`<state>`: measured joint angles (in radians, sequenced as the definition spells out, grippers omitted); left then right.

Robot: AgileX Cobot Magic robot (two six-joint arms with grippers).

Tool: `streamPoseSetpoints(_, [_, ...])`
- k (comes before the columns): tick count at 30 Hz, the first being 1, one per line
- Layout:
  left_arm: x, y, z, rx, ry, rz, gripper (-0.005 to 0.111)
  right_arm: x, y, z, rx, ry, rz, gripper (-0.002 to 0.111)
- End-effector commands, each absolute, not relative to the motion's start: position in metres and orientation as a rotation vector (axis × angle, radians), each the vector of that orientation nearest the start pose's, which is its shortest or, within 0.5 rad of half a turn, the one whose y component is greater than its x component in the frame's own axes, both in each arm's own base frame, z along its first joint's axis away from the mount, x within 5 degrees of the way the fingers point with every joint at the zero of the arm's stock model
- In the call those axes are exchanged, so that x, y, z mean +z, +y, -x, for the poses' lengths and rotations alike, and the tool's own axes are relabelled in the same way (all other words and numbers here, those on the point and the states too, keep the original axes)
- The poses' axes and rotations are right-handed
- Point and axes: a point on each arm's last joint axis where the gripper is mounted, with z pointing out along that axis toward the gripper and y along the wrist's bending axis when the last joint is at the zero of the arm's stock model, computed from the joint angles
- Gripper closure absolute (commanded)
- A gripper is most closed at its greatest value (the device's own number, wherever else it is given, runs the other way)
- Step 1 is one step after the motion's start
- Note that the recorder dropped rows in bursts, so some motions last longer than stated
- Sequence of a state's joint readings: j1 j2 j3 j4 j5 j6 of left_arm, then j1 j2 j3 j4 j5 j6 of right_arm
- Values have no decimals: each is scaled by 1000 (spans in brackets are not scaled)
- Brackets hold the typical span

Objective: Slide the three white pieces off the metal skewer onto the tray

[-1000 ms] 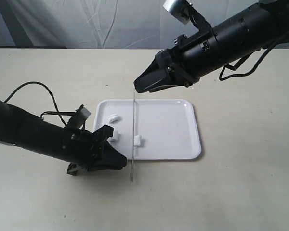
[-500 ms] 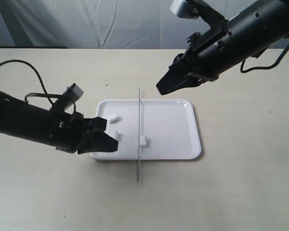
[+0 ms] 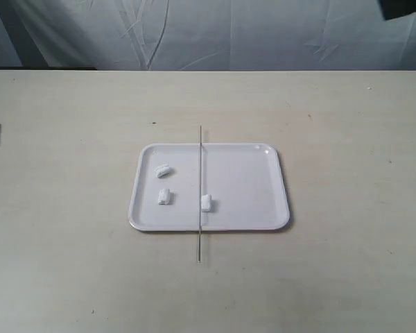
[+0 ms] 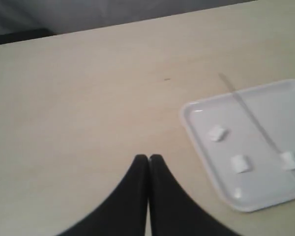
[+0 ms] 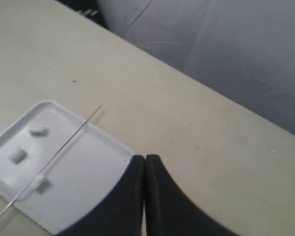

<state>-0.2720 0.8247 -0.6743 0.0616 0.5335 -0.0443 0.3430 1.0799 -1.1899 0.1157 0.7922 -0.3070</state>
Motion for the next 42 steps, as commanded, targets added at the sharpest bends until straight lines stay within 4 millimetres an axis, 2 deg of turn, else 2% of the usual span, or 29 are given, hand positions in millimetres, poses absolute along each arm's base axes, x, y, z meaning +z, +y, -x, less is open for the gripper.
streamPoseSetpoints(1, [327,-9,-120,67,2100,-45,107,428,56,-176,36,2005,492,109])
streamPoseSetpoints(4, [324,-6,-93,-7,2038,-49,107,402,51,-160,54,1962,463,109])
streamPoseSetpoints(7, [300,1,-75,10,2018,-49,107,363,38,-140,0,1888,401,109])
streamPoseSetpoints(9, [293,2,-66,-10,1940,-58,107,340,26,-122,-40,1831,337,109])
streamPoseSetpoints(11, [292,2,-61,-43,1877,-60,107,330,19,-111,-33,1789,271,109])
streamPoseSetpoints(14, [283,-3,-60,-131,1836,-51,107,319,14,-96,31,1743,179,109])
streamPoseSetpoints(18, [264,-9,-66,-195,1815,-60,107,306,13,-83,111,1673,162,109])
streamPoseSetpoints(20, [262,-10,-68,-181,1780,-87,107,296,16,-80,174,1651,152,109])
streamPoseSetpoints(25, [258,-9,-69,-137,1778,-119,107,266,16,-82,175,1742,148,109])
streamPoseSetpoints(28, [258,-9,-69,-137,1778,-119,107,261,17,-82,213,1767,119,109])
streamPoseSetpoints(37, [258,-9,-69,-132,1771,-119,107,261,17,-82,220,1764,117,109])
streamPoseSetpoints(42, [263,-2,-59,-88,1698,-48,107,259,16,-81,197,1783,117,109])
